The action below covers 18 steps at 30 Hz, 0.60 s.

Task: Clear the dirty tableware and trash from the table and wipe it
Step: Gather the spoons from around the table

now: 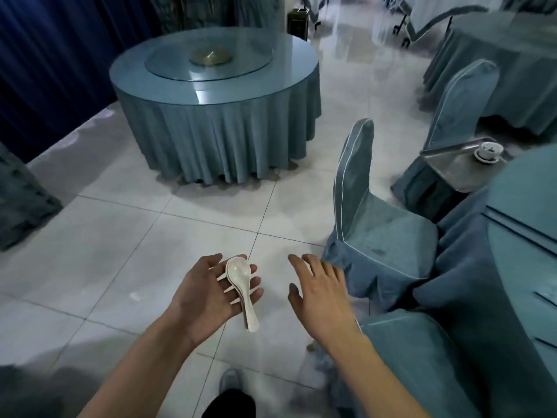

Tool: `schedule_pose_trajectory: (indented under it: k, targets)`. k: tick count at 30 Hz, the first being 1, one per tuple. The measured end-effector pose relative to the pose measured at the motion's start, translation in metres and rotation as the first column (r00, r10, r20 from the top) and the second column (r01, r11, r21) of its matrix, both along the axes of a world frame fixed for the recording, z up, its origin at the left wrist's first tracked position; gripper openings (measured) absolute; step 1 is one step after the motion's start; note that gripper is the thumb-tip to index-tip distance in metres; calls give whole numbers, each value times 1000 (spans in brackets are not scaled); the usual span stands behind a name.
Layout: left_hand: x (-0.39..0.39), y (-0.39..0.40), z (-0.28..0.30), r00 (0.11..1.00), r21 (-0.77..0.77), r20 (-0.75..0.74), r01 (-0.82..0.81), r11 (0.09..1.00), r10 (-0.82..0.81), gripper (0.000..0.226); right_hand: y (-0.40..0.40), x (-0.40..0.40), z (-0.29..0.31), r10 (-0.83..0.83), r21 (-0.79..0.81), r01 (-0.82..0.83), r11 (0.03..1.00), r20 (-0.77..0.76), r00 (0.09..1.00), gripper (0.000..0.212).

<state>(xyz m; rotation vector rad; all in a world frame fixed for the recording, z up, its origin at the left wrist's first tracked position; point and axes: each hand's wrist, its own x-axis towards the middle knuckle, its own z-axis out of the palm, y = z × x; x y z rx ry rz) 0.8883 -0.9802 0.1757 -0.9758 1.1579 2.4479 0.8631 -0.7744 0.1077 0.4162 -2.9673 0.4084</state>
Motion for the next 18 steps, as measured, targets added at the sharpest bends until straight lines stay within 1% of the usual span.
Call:
schedule_pose_trajectory:
  k: [4, 6, 10, 14, 18]
  targets:
    - [-99, -34, -10, 999, 0, 3, 42, 999, -42, 51, -26, -94, -8, -56, 8, 56, 998, 23, 998, 51]
    - [-155, -48, -11, 996, -2, -13, 88, 996, -88, 51, -40, -141, -9, -85, 4, 85, 996, 42, 995, 51]
    - [-268, -67, -9, 979, -28, -12, 205, 978, -206, 50, -58, -230, -1, -206, -65, 208, 976, 31, 978, 46]
    - [-371, -66, -4, 953, -43, 5, 302, 952, -302, 51, -61, -306, 5, -312, -89, 311, 946, 6, 950, 42]
    - [-464, -48, -6, 912, -36, 13, 411, 911, -411, 51, -46, -377, 2, -389, -64, 391, 918, 44, 920, 48]
